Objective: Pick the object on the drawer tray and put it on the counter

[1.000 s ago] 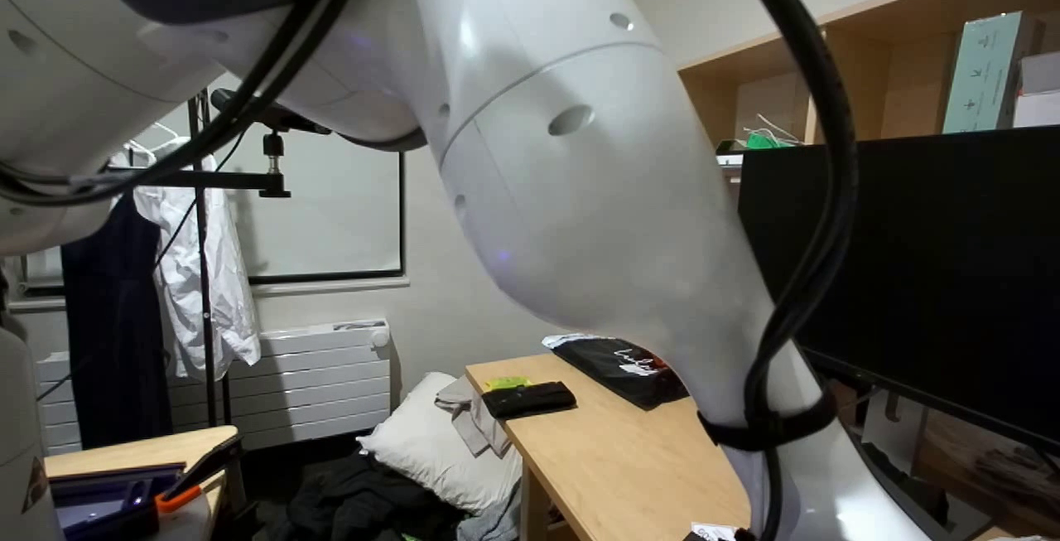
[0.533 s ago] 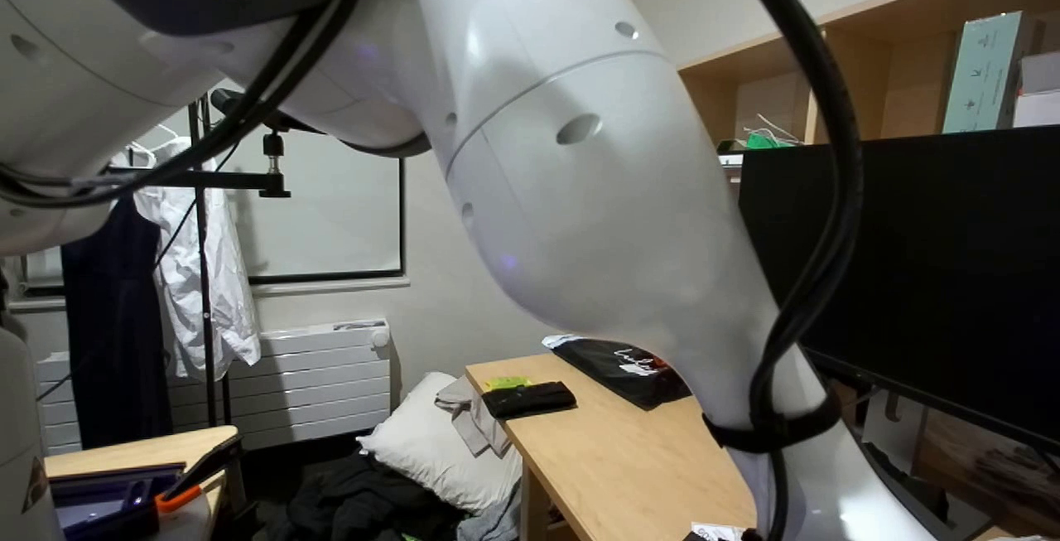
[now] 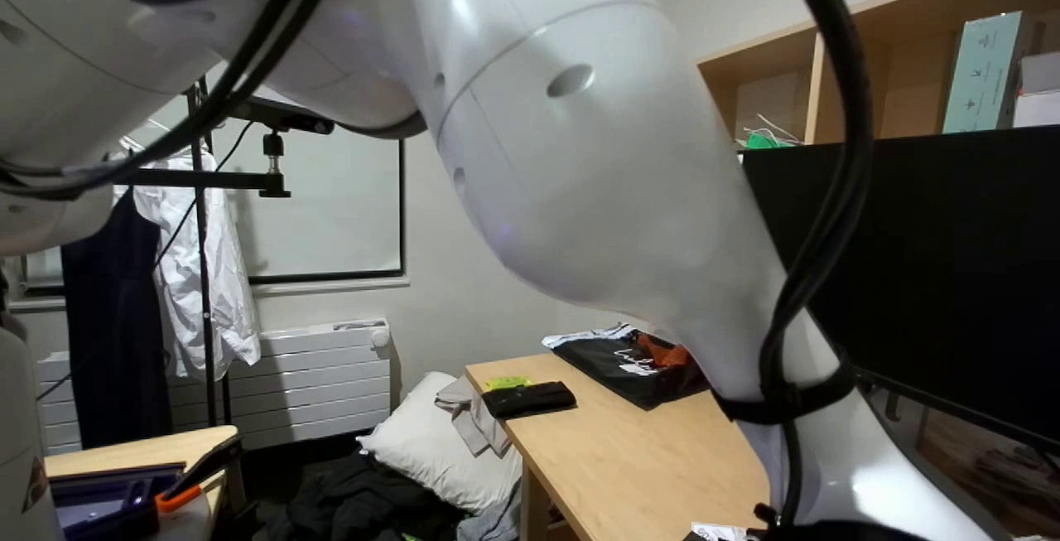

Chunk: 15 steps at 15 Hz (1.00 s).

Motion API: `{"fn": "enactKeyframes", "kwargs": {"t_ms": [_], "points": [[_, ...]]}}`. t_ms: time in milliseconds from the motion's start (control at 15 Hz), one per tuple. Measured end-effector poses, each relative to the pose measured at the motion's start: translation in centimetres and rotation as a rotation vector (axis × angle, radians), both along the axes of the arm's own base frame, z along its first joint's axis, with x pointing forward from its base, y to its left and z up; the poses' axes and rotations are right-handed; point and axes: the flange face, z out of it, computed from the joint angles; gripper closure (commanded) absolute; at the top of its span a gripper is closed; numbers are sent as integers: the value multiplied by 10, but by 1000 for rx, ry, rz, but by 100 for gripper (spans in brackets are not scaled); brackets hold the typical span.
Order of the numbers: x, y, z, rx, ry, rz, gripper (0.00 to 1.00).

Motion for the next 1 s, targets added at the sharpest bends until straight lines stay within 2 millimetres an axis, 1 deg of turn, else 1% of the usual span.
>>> {"fn": "enactKeyframes", "kwargs": {"t_ms": [67,200,400,533,600,733,867,1000], "points": [[-4,0,9,27,1,16,94],[-17,-3,34,75,-5,43,92],[-44,-5,82,121,-33,88,92],[-58,5,108,161,-51,149,92],[-62,14,115,187,-51,190,92],[-62,42,115,234,-27,289,92],[-50,75,119,247,11,390,92],[-35,112,121,252,52,494,92]]}}
